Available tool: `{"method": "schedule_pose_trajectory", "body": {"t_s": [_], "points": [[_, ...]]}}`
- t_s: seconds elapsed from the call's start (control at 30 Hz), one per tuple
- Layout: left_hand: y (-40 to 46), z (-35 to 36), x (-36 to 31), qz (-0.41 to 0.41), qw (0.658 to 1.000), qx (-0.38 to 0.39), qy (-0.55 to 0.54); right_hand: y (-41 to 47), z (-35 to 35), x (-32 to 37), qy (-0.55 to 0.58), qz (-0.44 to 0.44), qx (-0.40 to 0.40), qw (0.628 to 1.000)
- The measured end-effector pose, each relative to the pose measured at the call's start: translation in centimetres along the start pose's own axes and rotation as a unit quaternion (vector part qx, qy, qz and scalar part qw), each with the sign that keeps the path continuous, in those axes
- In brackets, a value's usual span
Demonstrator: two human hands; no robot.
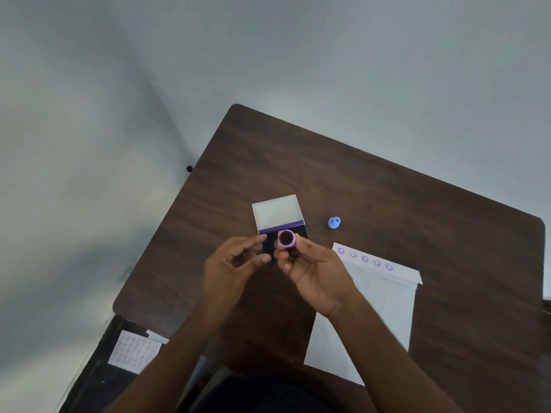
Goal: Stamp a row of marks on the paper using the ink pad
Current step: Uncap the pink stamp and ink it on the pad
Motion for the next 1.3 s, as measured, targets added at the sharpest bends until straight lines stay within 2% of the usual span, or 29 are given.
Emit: {"method": "schedule_pose_trajectory", "body": {"t_s": [0.13, 0.27, 0.53, 0.7, 0.87, 0.97, 1.07, 1.1, 1.13, 1.2, 1.27, 1.3], "points": [[-0.4, 0.6, -6.4, 0.072, 0.997, 0.040, -0.004, -0.5, 0.2, -0.5, 0.099, 0.031, 0.020, 0.994], [-0.2, 1.5, -9.4, 0.092, 0.993, 0.055, 0.040, -0.7, 0.3, -0.6, 0.137, 0.050, 0.046, 0.988], [0.3, 2.0, -10.1, 0.092, 0.994, 0.034, 0.052, -1.1, -0.3, 0.0, 0.160, 0.030, 0.061, 0.985], [0.3, 2.0, -10.1, 0.098, 0.994, 0.025, 0.044, -1.1, -0.6, 0.0, 0.157, 0.027, 0.037, 0.987], [0.3, 2.0, -8.9, 0.068, 0.997, 0.014, -0.019, -1.1, -0.6, -0.1, 0.162, 0.026, 0.060, 0.985], [0.3, 2.4, -7.3, 0.055, 0.998, 0.007, -0.034, -0.8, -1.6, -0.1, 0.128, 0.017, 0.057, 0.990], [0.6, 3.0, -4.6, 0.036, 0.999, 0.008, -0.004, 0.4, -3.9, 1.2, -0.045, -0.031, -0.017, 0.998], [0.8, 3.3, -3.3, 0.025, 0.999, 0.011, 0.025, 0.9, -5.0, 1.9, -0.135, -0.054, -0.070, 0.987], [1.1, 3.6, -1.9, 0.012, 0.998, 0.016, 0.065, 1.3, -6.2, 2.7, -0.239, -0.078, -0.133, 0.959], [1.6, 4.4, 1.1, -0.020, 0.985, 0.041, 0.165, 1.9, -7.4, 4.5, -0.456, -0.133, -0.234, 0.848], [2.0, 5.0, 3.6, -0.050, 0.965, 0.064, 0.248, 3.2, -7.3, 4.8, -0.609, -0.167, -0.245, 0.736], [2.2, 5.3, 4.6, -0.058, 0.956, 0.070, 0.280, 4.1, -7.4, 4.5, -0.652, -0.170, -0.235, 0.700]]}}
Point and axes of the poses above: each hand's wrist, its own y-axis towards the middle knuckle, its own z-axis out of the palm, x = y × z, the point moved 9 cm from there along y, towards the middle knuckle, and after that the axes turned 6 degrees about y, right-handed, at the moved point
